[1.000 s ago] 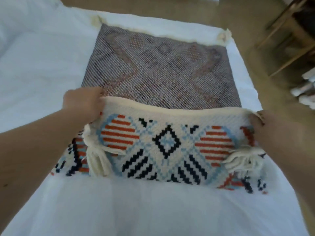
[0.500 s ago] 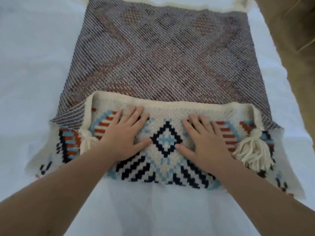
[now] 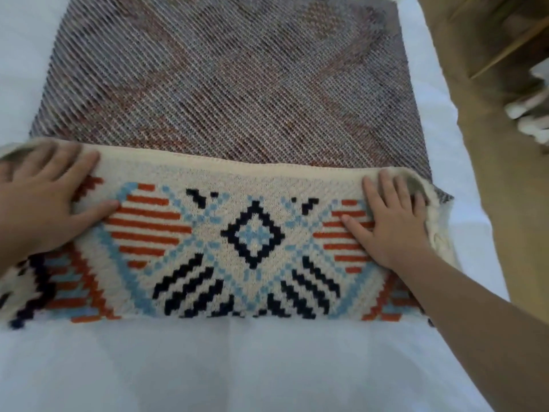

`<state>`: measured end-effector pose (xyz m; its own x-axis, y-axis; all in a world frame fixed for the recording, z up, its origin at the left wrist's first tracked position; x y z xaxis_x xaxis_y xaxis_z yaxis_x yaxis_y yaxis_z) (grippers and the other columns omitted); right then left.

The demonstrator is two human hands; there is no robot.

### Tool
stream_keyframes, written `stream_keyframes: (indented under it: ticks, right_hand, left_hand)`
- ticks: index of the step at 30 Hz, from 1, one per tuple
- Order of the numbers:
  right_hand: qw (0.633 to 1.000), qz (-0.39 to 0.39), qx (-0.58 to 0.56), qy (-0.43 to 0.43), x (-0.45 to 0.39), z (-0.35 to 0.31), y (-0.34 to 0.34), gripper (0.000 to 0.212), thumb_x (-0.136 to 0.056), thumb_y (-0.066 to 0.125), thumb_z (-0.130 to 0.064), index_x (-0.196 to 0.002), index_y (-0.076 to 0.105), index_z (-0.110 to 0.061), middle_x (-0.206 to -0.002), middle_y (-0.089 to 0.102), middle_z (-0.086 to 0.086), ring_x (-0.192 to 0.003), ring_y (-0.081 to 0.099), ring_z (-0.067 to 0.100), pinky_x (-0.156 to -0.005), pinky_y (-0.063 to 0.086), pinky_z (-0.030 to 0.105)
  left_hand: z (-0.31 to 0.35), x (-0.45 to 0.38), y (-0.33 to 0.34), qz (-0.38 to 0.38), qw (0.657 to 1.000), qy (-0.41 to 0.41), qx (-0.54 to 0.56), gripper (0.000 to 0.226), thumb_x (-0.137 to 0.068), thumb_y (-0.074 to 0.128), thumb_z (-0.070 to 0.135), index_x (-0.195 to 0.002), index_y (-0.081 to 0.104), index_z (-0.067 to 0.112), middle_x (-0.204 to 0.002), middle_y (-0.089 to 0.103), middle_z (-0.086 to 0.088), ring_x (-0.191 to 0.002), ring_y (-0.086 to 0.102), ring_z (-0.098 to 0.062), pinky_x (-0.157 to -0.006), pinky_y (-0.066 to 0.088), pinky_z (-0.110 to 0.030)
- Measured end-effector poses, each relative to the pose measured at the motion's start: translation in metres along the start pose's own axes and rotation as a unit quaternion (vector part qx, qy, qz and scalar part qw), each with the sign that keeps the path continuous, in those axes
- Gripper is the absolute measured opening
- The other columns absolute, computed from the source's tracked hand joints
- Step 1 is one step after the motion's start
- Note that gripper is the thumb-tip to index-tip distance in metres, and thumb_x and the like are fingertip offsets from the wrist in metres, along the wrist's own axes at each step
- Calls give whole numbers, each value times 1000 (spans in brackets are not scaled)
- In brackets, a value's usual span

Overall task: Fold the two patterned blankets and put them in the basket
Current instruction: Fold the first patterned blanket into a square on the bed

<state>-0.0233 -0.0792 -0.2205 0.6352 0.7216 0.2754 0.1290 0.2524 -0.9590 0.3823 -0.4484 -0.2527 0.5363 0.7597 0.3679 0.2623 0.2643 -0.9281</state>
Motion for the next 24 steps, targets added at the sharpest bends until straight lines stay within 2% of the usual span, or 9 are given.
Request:
stream_keyframes:
  ticks: [2, 4, 6, 8, 10, 15, 17, 20, 24]
  right_hand:
    - [1000, 1, 6, 18, -5, 15, -3, 91, -81, 5, -84, -157, -6, -34, -166, -11, -1, -152, -10, 23, -121, -1, 52]
    - [999, 7, 5, 36, -10, 25, -9, 93, -81, 3, -85, -157, -5, -33, -166, -9, 0, -152, -8, 24, -121, 0, 53]
    - [999, 11, -1, 37, -12, 18, -14, 93, -81, 2, -86, -157, -7, -33, -166, -10, 1, -152, -7, 24, -122, -1, 53]
    - [1000, 10, 5, -11, -12, -11, -13, 92, -82, 3, -86, -156, -11, -34, -164, -15, 0, -151, -11, 24, -121, -6, 52]
    - [998, 6, 18, -58, -12, -29, -6, 90, -83, 2, -85, -156, -12, -34, -163, -18, -1, -151, -14, 23, -120, -7, 51]
    - [998, -32, -5, 52, -13, 59, 8, 98, -76, -4, -89, -156, -12, -33, -165, -13, -1, -151, -11, 19, -121, -1, 54]
    - [998, -24, -16, 58, -9, 72, 7, 99, -77, -2, -88, -157, -7, -30, -166, -8, 1, -152, -9, 19, -122, 2, 53]
    - [998, -16, -42, 32, -3, 40, 1, 96, -80, 1, -86, -157, -6, -29, -166, -8, 3, -152, -8, 22, -122, 0, 51]
    - [993, -17, -60, -104, 29, -52, -4, 93, -83, 4, -87, -157, -4, -31, -165, -8, 2, -152, -9, 23, -122, -3, 49]
  left_hand:
    - [0, -2, -7, 22, 999, -34, 26, 105, -75, 16, 94, -158, 12, 31, -166, 14, -7, -152, 8, -35, -121, 10, -62]
    - [24, 6, -29, 76, 996, -30, 27, 101, -81, 10, 89, -159, 7, 26, -167, 10, -8, -153, 0, -33, -121, 0, -62]
    - [83, 20, -49, 116, 993, 38, 6, 94, -85, 4, 84, -159, 0, 26, -167, 0, -6, -152, -9, -29, -119, -15, -55]
    - [156, 36, -52, 116, 984, 138, 4, 87, -89, 1, 80, -159, -5, 28, -166, -8, -5, -153, -11, -27, -121, -10, -54]
    - [194, 41, -35, 89, 978, 189, -10, 86, -89, -3, 80, -158, -8, 29, -165, -13, -4, -153, -12, -25, -123, -5, -54]
    - [131, 25, -22, 86, 989, 123, -2, 89, -86, 0, 84, -158, -7, 33, -166, -9, 0, -153, -11, -21, -123, -4, -51]
    - [112, 25, -19, 68, 993, 94, 8, 91, -84, 2, 85, -159, -4, 33, -166, -7, 2, -153, -10, -21, -123, -7, -49]
    - [115, 27, -19, 57, 995, 77, 10, 91, -84, 0, 85, -158, -9, 33, -166, -12, 1, -153, -14, -21, -123, -8, -49]
    - [143, 58, -22, 63, 989, 117, 64, 90, -87, 7, 83, -159, -3, 30, -167, -9, 1, -153, -12, -19, -123, -4, -50]
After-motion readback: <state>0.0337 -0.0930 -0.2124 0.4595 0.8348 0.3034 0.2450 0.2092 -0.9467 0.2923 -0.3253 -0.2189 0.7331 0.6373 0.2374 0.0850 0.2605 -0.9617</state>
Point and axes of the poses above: each hand's wrist, its own x-axis away from the middle knuckle, its own y-axis out of the palm, z = x × y, the point moved 10 cm from there along -x, towards the middle knuckle
